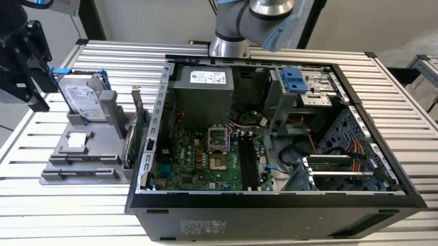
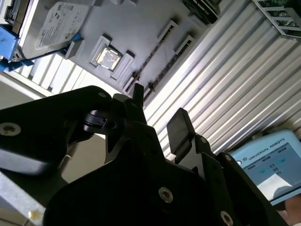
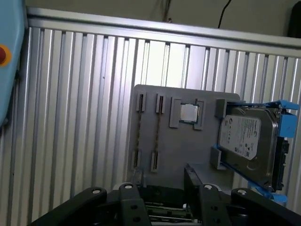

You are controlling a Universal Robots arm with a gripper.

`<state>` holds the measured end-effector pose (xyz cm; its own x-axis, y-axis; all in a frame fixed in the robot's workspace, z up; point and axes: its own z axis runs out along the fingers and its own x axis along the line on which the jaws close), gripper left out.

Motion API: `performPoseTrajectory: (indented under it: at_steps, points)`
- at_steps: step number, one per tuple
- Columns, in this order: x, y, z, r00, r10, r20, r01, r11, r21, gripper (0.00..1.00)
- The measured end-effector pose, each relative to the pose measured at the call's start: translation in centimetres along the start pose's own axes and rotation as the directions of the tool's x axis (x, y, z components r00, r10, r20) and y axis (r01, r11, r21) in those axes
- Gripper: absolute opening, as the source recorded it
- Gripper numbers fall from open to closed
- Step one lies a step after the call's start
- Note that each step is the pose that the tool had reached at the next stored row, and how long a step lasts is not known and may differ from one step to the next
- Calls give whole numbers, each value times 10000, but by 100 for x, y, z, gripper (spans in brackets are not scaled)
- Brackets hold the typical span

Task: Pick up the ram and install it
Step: 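Pick up the ram and move it above insertion slot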

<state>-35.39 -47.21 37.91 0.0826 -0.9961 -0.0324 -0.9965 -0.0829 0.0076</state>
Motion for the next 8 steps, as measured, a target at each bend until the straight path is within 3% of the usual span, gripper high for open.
performPoseTrajectory:
  at_steps: [8]
  points:
    - [2, 0, 52, 9996, 285, 2, -285, 9996, 9, 100]
